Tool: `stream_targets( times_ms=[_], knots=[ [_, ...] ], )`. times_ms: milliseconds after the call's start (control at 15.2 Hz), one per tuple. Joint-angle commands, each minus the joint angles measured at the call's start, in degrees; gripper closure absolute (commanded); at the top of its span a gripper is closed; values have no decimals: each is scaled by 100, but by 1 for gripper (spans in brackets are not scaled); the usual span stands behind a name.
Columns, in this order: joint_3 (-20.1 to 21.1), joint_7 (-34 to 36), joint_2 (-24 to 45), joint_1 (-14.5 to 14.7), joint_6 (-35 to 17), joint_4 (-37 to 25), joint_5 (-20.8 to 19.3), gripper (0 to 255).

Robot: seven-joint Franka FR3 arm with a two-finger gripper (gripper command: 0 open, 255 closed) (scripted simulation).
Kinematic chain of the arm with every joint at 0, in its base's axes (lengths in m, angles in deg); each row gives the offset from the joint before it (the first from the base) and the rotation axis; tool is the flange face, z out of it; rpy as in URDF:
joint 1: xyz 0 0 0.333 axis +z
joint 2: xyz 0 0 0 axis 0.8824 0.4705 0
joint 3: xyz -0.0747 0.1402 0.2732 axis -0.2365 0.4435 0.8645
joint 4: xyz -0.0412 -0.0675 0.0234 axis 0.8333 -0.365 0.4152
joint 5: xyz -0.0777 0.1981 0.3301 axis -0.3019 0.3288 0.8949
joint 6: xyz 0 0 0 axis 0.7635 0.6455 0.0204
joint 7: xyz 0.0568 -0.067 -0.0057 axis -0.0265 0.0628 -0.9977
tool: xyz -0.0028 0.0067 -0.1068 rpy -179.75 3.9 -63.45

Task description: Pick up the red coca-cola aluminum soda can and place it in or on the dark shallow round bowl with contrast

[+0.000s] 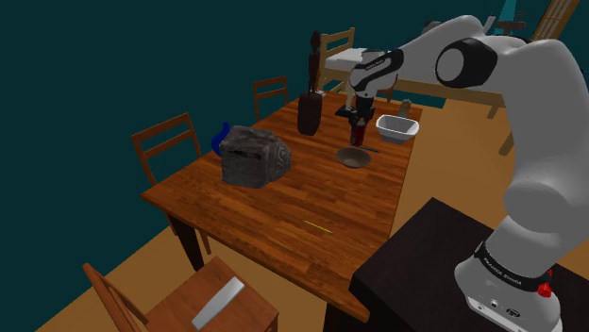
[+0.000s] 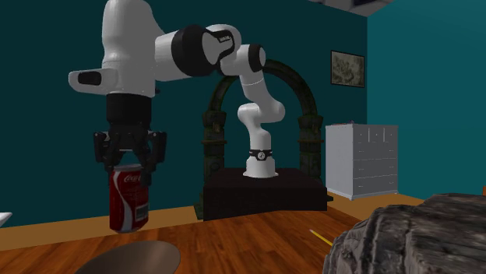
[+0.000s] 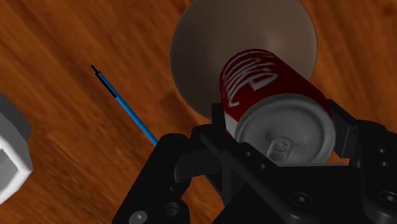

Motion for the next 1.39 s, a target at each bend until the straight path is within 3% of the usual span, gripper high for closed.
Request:
stream_targets(
  times_ms=[0, 858, 1320],
  knots=[
    [2, -9, 74, -6, -107, 28, 4, 255],
    [23, -21, 649, -18, -718, 64, 27, 255],
    [23, -21, 650, -18, -717, 61, 27, 255]
  ],
)
